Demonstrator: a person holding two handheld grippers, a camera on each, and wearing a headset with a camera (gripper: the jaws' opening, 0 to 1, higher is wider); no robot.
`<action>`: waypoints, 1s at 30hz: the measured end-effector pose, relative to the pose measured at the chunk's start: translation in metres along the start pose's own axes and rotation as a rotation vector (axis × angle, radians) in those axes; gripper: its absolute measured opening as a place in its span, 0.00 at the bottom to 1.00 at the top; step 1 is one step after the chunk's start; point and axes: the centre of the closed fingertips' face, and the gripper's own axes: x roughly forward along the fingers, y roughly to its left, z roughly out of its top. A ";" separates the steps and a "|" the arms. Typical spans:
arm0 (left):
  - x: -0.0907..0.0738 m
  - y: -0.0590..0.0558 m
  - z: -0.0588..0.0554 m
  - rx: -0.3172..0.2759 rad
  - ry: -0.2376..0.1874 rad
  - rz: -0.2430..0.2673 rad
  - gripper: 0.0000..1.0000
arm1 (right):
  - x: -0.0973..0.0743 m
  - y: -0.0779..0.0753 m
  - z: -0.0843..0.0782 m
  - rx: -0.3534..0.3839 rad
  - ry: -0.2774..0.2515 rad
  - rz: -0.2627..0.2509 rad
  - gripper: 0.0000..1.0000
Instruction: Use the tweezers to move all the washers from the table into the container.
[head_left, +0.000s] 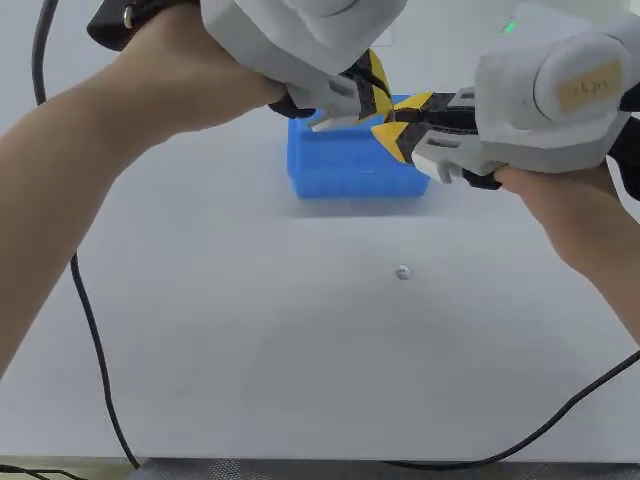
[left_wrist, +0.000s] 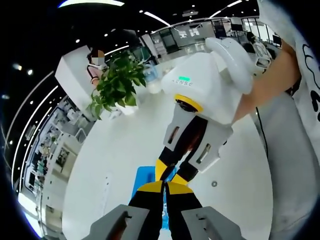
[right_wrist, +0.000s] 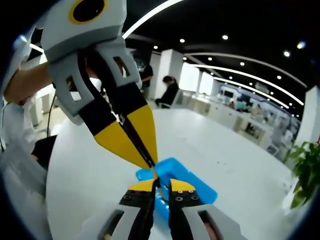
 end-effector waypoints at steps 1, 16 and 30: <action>-0.003 -0.003 0.002 0.007 -0.001 0.000 0.00 | -0.003 0.003 0.001 -0.001 -0.001 0.001 0.06; -0.015 -0.042 0.002 0.063 0.039 -0.056 0.00 | -0.031 0.039 -0.008 0.026 0.018 0.049 0.05; -0.005 -0.073 -0.003 0.152 0.071 -0.208 0.00 | -0.037 0.064 -0.036 -0.199 0.130 0.174 0.03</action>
